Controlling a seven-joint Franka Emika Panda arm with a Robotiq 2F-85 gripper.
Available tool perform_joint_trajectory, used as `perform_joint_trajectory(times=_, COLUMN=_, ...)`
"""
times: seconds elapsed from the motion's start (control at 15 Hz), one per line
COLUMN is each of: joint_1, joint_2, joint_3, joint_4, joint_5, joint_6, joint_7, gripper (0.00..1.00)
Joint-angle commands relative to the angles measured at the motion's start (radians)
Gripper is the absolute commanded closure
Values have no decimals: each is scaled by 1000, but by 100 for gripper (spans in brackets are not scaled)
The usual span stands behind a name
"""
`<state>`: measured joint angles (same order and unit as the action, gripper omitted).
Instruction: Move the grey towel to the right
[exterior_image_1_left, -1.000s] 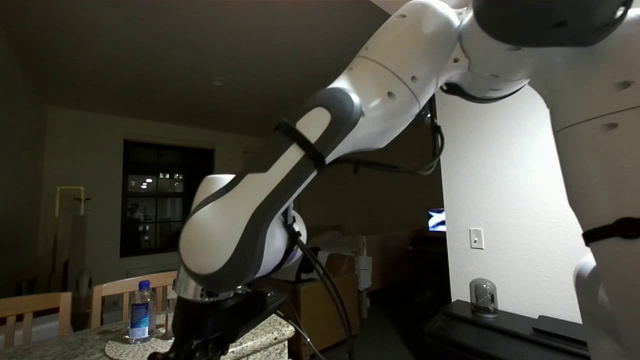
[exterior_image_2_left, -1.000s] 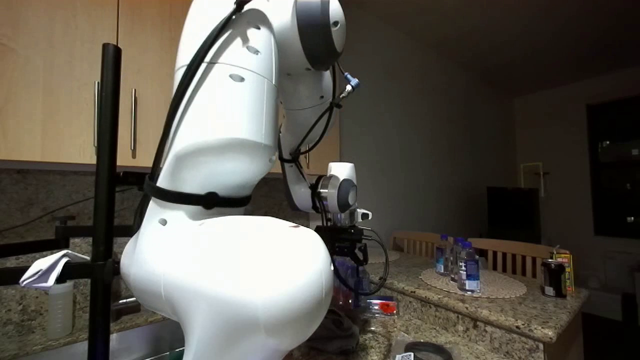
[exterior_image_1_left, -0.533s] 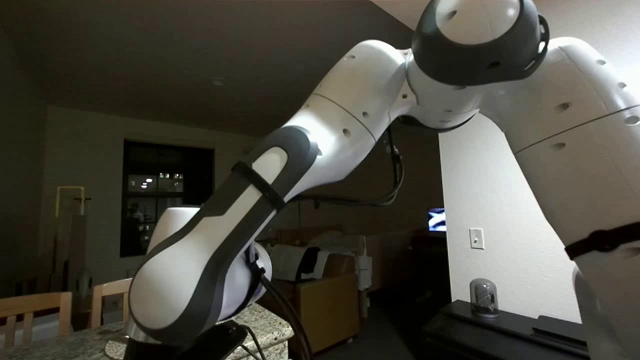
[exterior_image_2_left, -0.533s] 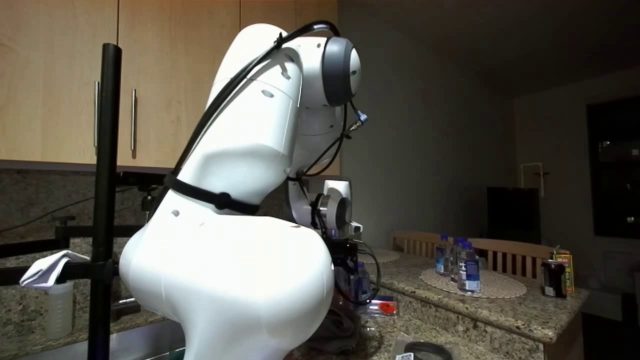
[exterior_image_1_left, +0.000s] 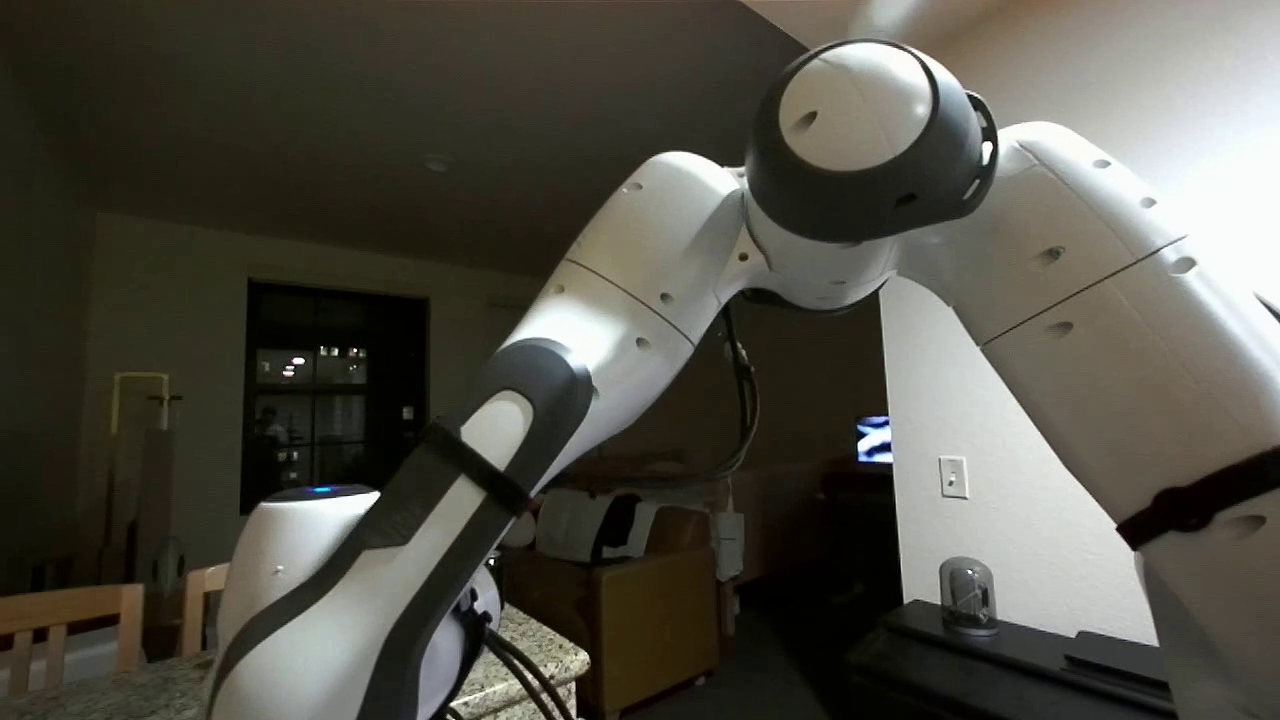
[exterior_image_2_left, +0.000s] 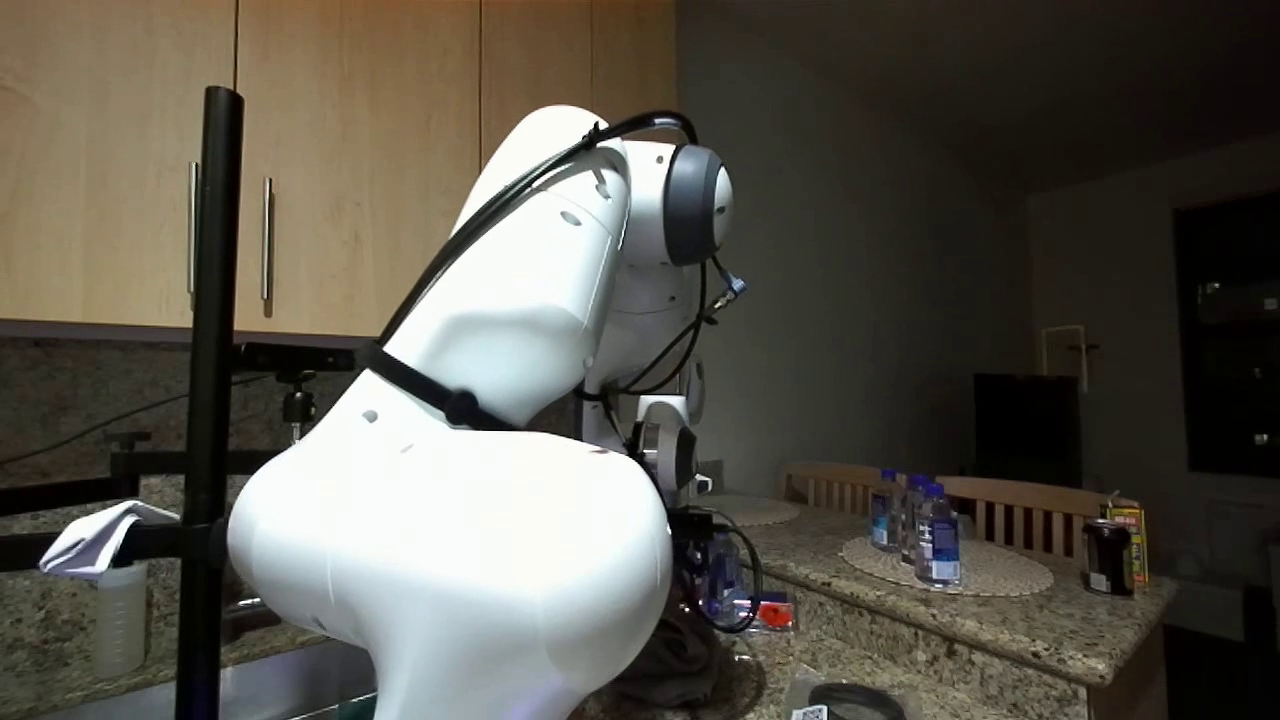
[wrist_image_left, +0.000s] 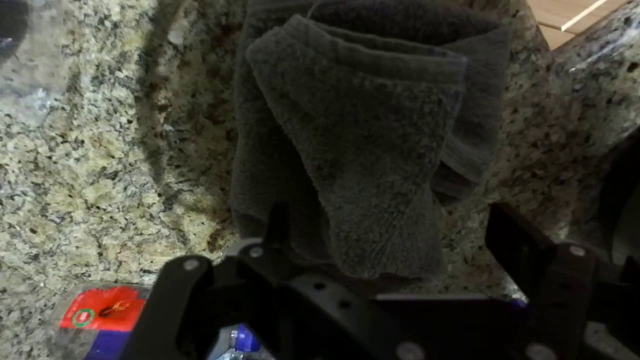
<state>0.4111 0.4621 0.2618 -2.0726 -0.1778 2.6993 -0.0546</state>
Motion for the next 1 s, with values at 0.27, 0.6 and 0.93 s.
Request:
perform_joint_trajectory(times=0.27, joint_1=94, joint_2=93, joint_3=-86, joint_4=73, joint_5=-149, joint_6=6, joint_7=32, gripper=0)
perform_joint_trajectory(times=0.6, joint_1=116, joint_2=127, joint_3=-93, joint_4=96, joint_5=-150, joint_6=-6, joint_7=33, gripper=41)
perform_joint_trajectory(times=0.93, joint_1=103, joint_2=131, joint_3=-74, joint_4=100, joint_5=-113, joint_6=-33, joint_7=39, gripper=74)
